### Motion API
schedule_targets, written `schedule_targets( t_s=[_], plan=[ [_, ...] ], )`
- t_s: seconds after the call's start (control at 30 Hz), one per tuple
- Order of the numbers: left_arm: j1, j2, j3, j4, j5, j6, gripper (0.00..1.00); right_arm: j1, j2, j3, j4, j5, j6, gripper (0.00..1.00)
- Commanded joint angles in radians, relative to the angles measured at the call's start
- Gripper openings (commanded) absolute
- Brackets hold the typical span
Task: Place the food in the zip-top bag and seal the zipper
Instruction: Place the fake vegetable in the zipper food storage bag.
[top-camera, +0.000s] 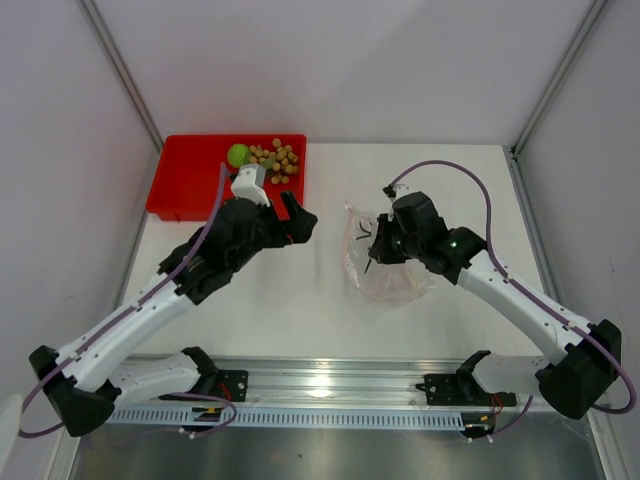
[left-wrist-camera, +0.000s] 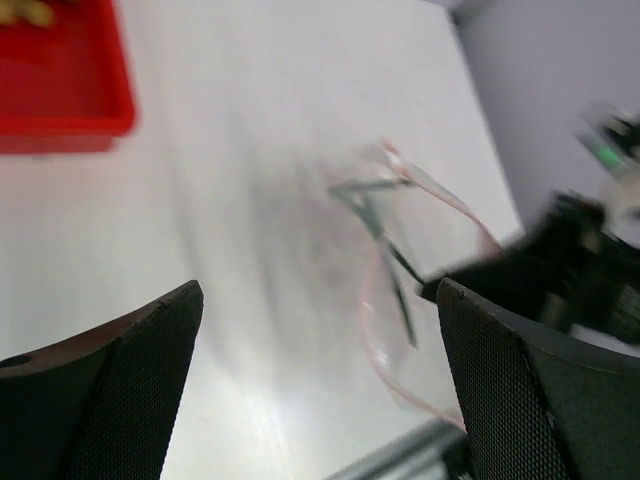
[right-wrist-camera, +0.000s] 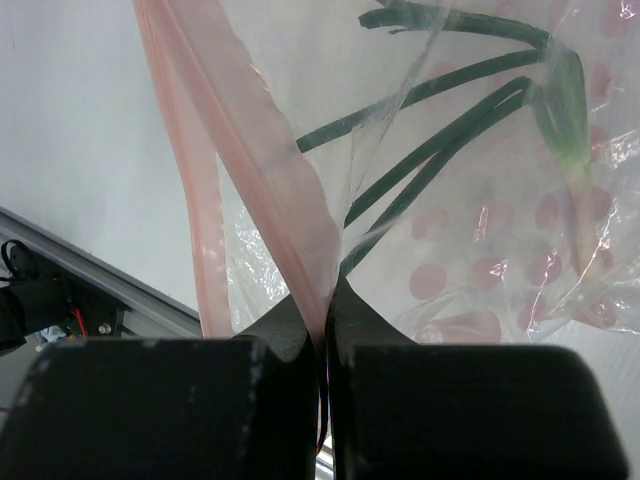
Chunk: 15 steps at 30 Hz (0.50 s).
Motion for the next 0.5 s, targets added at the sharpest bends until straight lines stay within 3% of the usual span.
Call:
schedule_targets(
  t_s=[0.0,0.17,0.37,0.47],
  plan=[
    [0.054,0.082,0.065,-0.005,-0.214,0.145,0.99,-0.022,-0.021,0.037,-0.022,0.009,-0.033,0.00],
    [0.192,0.245,0.092,0.108,-0.286,0.237,0.99,-0.054,-0.016,0.059,-0.051,-0.026,-0.082,0.00],
    [0.381,0.437,0.141,0.329,-0.060,0.475,0.99,-0.091,-0.021,0.053,-0.036,-0.065,-0.113,0.00],
    [0.434,0.599,0.281,0.300,0.027,0.616,0.96,-0.103,-0.008,0.043,-0.024,-0.088,-0.121,0.00]
  ],
)
